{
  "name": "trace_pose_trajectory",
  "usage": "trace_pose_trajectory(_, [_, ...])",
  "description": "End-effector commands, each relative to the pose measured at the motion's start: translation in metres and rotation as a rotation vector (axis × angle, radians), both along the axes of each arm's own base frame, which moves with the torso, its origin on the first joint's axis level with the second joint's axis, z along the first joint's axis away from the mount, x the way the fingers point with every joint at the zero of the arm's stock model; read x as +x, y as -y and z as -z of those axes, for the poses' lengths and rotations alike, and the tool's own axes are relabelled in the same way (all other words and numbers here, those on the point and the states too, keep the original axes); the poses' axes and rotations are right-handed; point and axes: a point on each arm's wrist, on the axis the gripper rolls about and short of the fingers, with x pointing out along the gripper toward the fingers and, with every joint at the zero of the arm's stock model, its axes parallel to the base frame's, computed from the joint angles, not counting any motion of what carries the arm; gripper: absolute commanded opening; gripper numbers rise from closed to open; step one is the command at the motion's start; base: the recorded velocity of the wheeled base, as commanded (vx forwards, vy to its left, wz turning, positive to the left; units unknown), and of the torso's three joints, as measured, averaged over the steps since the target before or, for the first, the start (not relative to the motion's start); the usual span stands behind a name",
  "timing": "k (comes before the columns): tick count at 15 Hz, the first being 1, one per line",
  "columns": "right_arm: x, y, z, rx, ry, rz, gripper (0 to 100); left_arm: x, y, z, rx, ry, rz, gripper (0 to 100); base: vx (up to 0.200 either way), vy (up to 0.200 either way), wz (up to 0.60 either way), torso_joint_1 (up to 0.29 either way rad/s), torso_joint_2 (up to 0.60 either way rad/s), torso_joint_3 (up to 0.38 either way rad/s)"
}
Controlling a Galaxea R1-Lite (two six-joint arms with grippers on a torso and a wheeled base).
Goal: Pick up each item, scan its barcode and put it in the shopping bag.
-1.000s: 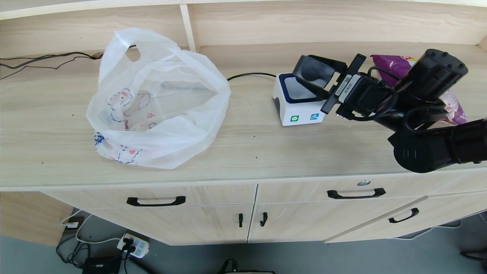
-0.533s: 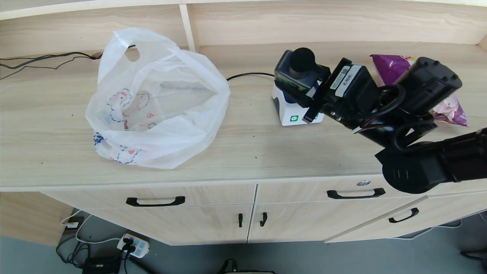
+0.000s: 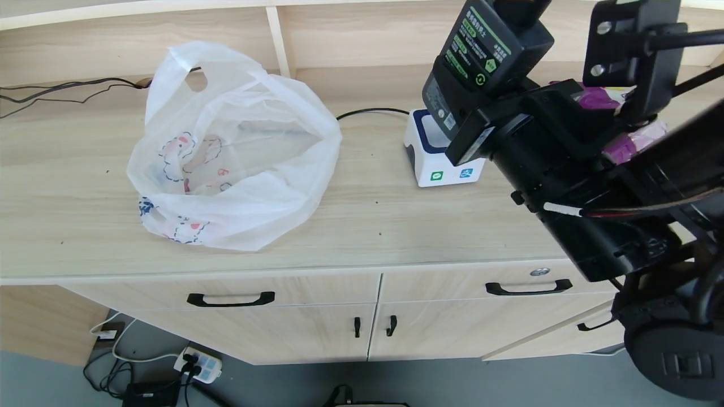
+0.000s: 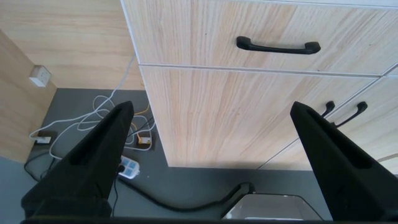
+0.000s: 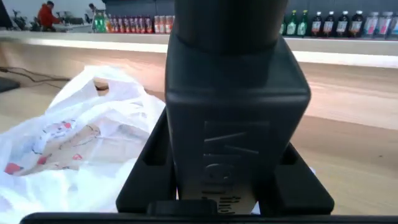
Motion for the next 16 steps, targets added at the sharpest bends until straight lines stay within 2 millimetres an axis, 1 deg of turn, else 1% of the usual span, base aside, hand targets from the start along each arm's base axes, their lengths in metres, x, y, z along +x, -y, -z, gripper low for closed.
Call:
trace_pose_trajectory(1, [-0.020,-0.008,0.000,0.030,-0.013,-0.064,0,0.000,0.000,0.000,0.000,-0.001,0.000,100,0.000,0.200,0.00,-0.002,0.00,-0.002])
trace_pose_trajectory(2, [-0.023,-0.007,0.003,0.034,-0.026,-0.075,0,0.000,0.000,0.000,0.000,-0.001,0.000,100,0.000,0.200,0.00,-0.002,0.00,0.007])
trace_pose_trajectory(3, [-0.024,-0.005,0.003,0.045,-0.031,-0.076,0,0.000,0.000,0.000,0.000,-0.001,0.000,100,0.000,0.200,0.00,-0.002,0.00,0.002])
trace_pose_trajectory(5, [-0.018,0.000,0.002,0.086,-0.057,-0.042,0,0.000,0.000,0.000,-0.003,-0.001,0.000,100,0.000,0.200,0.00,0.005,0.01,0.002])
trace_pose_trajectory(6, [-0.016,0.001,0.004,0.083,-0.070,-0.037,0,0.000,0.000,0.000,-0.002,-0.001,0.000,100,0.000,0.200,0.00,0.007,0.01,-0.002])
trace_pose_trajectory(7, [-0.014,0.002,0.006,0.075,-0.082,-0.034,0,0.000,0.000,0.000,0.005,0.001,-0.001,100,0.000,0.000,0.00,0.000,0.00,0.000])
trace_pose_trajectory(8, [-0.011,0.004,0.007,0.069,-0.096,-0.015,0,0.000,0.000,0.000,0.006,-0.001,-0.001,100,0.000,0.000,0.60,-0.002,0.00,0.002])
trace_pose_trajectory(12, [-0.007,0.002,0.010,0.023,-0.132,-0.002,0,0.000,0.000,0.000,0.000,-0.001,0.000,100,0.000,0.000,0.60,-0.001,0.01,0.005])
trace_pose_trajectory(14, [-0.004,0.000,0.008,-0.018,-0.124,0.020,0,0.000,0.000,0.000,0.003,-0.001,0.000,100,0.000,0.000,0.60,0.002,0.00,0.005])
trace_pose_trajectory(16, [0.004,-0.006,0.010,-0.065,-0.145,0.012,0,0.000,0.000,0.000,0.003,-0.001,0.000,100,0.000,0.000,0.60,0.005,0.00,0.002])
